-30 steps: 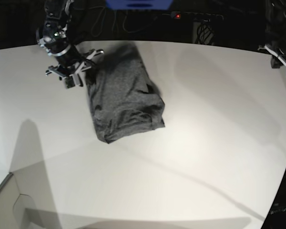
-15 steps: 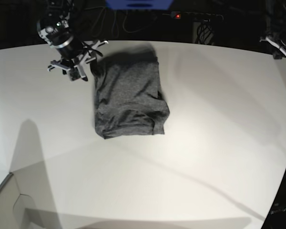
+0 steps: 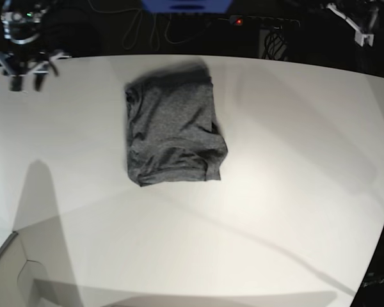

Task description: Layout the t-shirt on the table in an organized manner, then fold the t-shirt properly

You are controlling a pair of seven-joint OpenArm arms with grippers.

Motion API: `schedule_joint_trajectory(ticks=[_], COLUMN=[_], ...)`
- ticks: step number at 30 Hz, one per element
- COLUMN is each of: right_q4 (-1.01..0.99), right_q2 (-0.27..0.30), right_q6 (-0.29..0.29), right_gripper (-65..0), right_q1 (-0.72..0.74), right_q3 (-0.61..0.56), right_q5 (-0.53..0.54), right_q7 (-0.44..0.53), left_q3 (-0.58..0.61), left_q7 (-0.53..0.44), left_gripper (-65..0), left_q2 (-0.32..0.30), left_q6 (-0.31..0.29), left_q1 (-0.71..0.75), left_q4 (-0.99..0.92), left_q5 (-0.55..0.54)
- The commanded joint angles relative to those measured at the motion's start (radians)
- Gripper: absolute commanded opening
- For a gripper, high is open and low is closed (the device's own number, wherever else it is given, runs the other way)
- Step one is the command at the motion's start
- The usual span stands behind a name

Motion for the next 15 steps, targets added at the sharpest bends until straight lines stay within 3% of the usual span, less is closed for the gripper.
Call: schedule_joint_trajectory(ticks=[1, 7, 10, 13, 15], right_q4=[0.006, -0.070, -0.146, -0.248, -0.324], right_q2=[0.004, 0.004, 0.004, 0.004, 0.004], right_q6=[0.004, 0.004, 0.004, 0.004, 0.004], right_gripper=[-45.5, -46.4, -53.7, -65.0, -65.0], right_q1=[0.004, -0.009, -0.033, -0.041, -0.058], right_q3=[0.043, 0.231, 0.254, 0.258, 0.251], right_q5=[0.015, 0.165, 0.183, 0.183, 0.183], right_q7=[-0.015, -0.133, -0.127, -0.127, -0.127], left_q3=[-0.007, 0.101, 0.116, 0.119, 0.121], left_q7=[-0.022, -0.267, -0.342, -0.404, -0.439], left_gripper=[-64.9, -64.9, -64.9, -64.9, -64.9], left_q2=[-0.014, -0.012, -0.012, -0.017, -0.023], left_q6=[-0.005, -0.012, -0.012, -0.012, -0.012], left_q1=[0.010, 0.011, -0.007, -0.073, -0.133], left_q4=[-0.015, -0.180, -0.288, -0.421, -0.535], left_q5=[0.014, 0.187, 0.235, 0.258, 0.288])
